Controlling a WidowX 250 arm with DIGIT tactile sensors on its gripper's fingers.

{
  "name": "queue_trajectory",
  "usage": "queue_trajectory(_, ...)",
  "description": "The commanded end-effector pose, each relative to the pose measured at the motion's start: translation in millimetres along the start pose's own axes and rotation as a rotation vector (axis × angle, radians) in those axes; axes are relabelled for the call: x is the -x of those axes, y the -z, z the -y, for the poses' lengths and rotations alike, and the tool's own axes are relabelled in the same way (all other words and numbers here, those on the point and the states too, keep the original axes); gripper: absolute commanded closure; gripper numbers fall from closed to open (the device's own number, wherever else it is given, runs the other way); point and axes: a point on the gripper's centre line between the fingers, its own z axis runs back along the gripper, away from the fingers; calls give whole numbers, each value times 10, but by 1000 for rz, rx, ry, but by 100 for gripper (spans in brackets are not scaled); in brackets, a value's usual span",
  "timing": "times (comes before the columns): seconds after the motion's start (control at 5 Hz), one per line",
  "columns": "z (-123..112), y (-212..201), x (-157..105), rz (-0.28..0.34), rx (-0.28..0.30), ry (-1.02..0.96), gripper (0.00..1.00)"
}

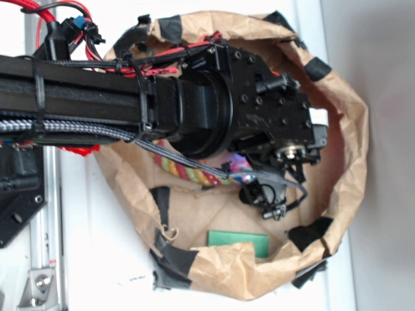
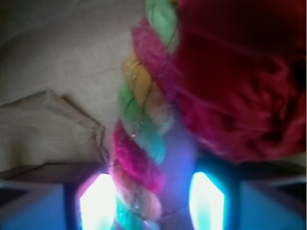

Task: Grab the multicolored rope.

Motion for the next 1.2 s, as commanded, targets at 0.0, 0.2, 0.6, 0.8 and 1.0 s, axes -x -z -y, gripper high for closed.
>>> queue_trajectory(0.0, 59, 15, 302, 28, -47, 54, 100)
queue_trajectory(0.2, 52, -454, 242, 154, -41, 173, 100)
queue_trajectory(0.6, -230, -1479, -20, 206, -44, 296, 100)
queue_trajectory(0.8, -187, -1971, 2, 146, -59, 284, 100)
queue_trajectory(1.0, -75, -2010, 100, 103, -63, 284, 100)
